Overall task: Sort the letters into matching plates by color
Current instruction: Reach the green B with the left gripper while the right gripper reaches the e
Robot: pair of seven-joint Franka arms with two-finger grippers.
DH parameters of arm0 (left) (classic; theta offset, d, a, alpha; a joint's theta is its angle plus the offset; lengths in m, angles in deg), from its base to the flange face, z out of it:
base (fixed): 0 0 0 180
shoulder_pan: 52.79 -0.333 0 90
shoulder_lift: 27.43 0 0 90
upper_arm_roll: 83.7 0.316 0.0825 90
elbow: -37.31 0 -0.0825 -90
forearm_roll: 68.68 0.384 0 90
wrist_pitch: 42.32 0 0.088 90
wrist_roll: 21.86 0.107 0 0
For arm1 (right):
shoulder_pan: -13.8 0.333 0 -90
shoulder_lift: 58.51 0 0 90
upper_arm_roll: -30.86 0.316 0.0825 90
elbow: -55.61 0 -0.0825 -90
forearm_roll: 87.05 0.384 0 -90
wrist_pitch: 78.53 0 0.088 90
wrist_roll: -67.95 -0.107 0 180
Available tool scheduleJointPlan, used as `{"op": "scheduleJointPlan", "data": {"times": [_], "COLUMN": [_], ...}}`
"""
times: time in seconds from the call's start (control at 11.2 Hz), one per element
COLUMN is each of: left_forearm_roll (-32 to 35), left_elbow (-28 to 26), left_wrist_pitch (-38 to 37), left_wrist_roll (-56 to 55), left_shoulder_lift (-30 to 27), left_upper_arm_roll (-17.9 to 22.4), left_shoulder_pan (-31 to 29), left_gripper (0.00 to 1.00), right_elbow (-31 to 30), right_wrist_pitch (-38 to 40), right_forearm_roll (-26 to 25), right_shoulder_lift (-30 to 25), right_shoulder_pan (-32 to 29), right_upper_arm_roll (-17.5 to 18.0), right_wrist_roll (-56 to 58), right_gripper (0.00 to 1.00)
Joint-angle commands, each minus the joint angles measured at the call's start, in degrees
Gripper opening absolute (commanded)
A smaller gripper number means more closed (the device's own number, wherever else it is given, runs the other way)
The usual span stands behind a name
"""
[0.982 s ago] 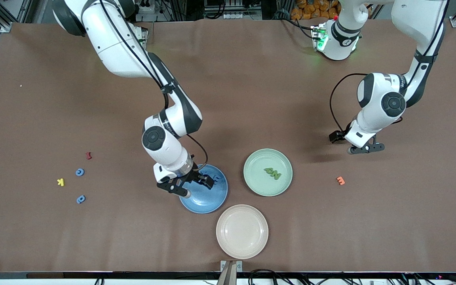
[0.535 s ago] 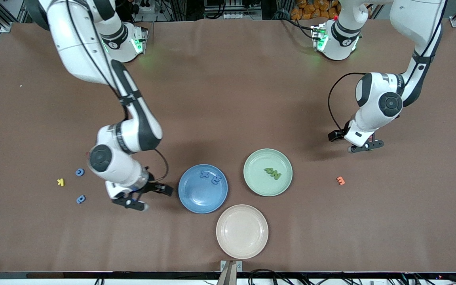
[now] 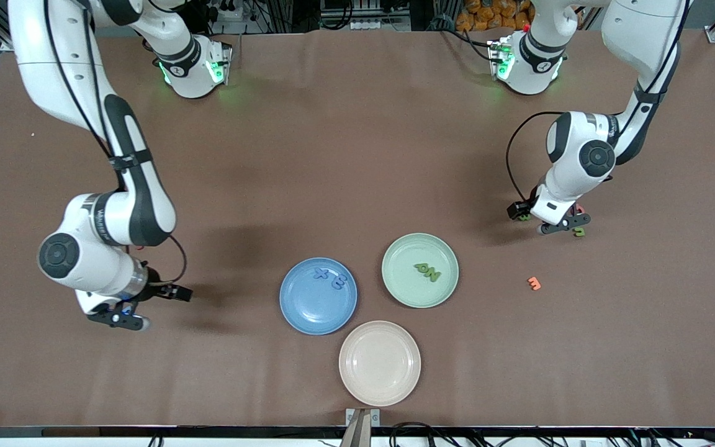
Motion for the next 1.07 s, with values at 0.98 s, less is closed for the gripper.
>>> {"op": "scheduleJointPlan", "data": {"times": [0.98], "left_forearm_roll": [-0.2], "left_elbow": [-0.8], "left_wrist_pitch": [3.3], "left_wrist_roll": [0.0], "left_shoulder_lift": [1.2], "left_upper_arm_roll": [-0.6], "left_shoulder_pan": [-0.1], "left_gripper": [0.67], "right_elbow": [-15.1], "right_wrist_pitch": [-11.5], "right_forearm_roll": [-5.0], "right_shoulder_lift": [-4.2], "right_shoulder_pan": [-15.3], "right_upper_arm_roll": [2.8], "right_wrist_roll": [6.4], "right_gripper": [1.0]}}
